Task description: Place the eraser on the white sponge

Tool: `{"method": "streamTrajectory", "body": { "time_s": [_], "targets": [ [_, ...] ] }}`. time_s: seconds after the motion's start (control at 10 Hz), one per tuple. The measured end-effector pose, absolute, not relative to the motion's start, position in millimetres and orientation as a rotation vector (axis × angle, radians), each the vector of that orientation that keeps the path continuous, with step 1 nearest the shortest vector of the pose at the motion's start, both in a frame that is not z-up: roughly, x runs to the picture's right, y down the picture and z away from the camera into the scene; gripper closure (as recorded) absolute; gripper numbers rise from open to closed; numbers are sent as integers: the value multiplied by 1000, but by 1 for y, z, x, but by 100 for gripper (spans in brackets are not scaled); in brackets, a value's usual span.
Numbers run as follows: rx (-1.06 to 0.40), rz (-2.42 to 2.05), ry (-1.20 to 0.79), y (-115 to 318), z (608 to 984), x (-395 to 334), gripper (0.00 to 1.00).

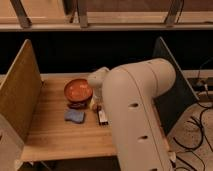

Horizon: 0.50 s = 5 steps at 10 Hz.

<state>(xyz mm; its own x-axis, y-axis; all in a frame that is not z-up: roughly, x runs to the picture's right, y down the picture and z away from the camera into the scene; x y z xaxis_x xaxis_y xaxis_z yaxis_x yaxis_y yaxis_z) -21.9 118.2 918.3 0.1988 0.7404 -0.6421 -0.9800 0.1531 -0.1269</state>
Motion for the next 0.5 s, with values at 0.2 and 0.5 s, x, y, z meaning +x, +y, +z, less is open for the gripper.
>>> {"method": "streamTrajectory", "body": {
  "time_s": [0.2,0.5],
  "targets": [
    [-599,1321,491,121,920,-18,66],
    [-608,1348,463,117,913,-14,94]
  ]
}}
